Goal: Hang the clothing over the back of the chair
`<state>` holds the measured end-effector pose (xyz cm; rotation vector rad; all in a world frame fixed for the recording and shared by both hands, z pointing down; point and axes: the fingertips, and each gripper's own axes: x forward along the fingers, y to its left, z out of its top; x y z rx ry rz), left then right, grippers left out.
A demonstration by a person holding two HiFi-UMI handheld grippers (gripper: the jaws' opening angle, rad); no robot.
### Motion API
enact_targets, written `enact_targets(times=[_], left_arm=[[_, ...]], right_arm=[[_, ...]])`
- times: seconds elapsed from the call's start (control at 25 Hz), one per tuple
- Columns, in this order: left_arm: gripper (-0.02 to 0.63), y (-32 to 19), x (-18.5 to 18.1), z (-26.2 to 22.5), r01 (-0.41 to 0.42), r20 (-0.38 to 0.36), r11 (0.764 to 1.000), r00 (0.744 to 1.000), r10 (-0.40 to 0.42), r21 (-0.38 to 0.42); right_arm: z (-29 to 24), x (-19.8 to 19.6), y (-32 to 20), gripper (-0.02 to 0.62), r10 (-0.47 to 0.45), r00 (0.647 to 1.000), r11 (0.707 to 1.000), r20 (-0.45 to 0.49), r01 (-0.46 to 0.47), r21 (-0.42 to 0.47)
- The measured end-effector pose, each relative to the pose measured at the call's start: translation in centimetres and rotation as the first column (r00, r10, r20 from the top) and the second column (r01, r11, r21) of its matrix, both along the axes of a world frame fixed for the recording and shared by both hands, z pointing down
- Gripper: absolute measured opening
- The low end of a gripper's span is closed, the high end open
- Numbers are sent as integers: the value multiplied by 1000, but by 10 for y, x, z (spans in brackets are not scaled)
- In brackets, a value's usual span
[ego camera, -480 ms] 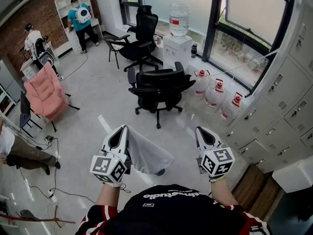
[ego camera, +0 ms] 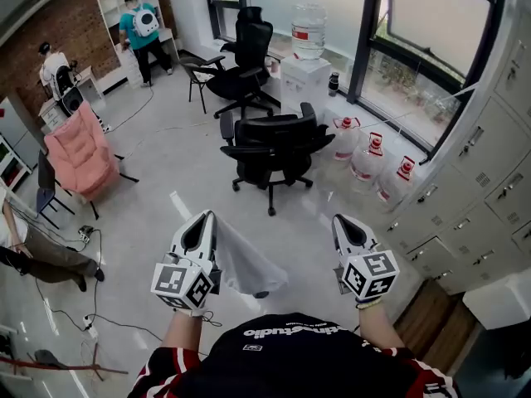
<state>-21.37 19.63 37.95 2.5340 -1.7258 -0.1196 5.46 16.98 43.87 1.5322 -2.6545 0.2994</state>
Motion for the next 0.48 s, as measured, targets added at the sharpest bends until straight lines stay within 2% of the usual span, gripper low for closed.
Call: enact_targets(times=[0.48], left_arm=[[23,-8,10,-4,11,-4,1000,1000,-11,6]], right_arm=[[5,19,-5,14,-10,999,1000,43,10,-14]])
